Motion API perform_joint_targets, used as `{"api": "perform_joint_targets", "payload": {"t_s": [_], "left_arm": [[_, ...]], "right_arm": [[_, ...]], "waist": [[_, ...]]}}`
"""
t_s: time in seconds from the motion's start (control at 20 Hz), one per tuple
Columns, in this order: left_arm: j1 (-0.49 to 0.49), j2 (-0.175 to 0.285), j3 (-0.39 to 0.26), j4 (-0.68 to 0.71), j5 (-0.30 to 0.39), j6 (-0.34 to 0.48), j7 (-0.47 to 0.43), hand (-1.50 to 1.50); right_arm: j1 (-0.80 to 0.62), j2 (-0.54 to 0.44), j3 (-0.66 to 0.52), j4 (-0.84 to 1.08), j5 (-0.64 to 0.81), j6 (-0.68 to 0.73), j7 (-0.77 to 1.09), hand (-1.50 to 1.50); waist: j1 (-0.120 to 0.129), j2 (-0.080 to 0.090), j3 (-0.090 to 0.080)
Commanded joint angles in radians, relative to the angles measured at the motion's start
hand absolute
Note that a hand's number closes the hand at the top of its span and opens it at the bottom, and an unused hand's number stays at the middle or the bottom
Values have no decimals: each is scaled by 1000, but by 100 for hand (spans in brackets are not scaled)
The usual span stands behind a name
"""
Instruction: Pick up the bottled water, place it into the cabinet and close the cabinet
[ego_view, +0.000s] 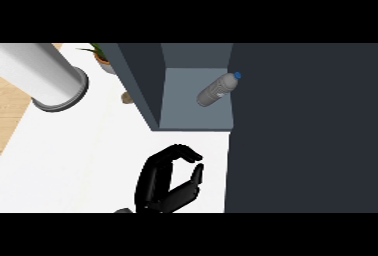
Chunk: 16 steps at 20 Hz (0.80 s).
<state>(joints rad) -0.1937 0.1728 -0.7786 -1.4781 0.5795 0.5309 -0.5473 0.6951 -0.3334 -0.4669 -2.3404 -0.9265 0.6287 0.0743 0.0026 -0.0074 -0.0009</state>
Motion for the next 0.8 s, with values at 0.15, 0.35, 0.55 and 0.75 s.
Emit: {"api": "perform_joint_targets", "payload": {"t_s": [0.15, 0.35, 0.55, 0.75], "left_arm": [[194, 205, 1, -176, -13, -78, -41, 150], [258, 283, 28, -266, -1, -85, -33, 150], [293, 400, 132, -300, 64, -178, -42, 150], [334, 473, 203, -404, 105, -201, -31, 150]], "right_arm": [[73, 6, 16, -216, 23, 4, 69, 150], [72, -54, 66, -220, 57, 89, 107, 150], [75, -43, 132, -253, 73, 158, 99, 150], [73, -2, 143, -289, 91, 174, 75, 150]], "waist": [[-4, 2, -1], [3, -2, -2], [-3, -1, -2], [-7, -4, -2]]}}
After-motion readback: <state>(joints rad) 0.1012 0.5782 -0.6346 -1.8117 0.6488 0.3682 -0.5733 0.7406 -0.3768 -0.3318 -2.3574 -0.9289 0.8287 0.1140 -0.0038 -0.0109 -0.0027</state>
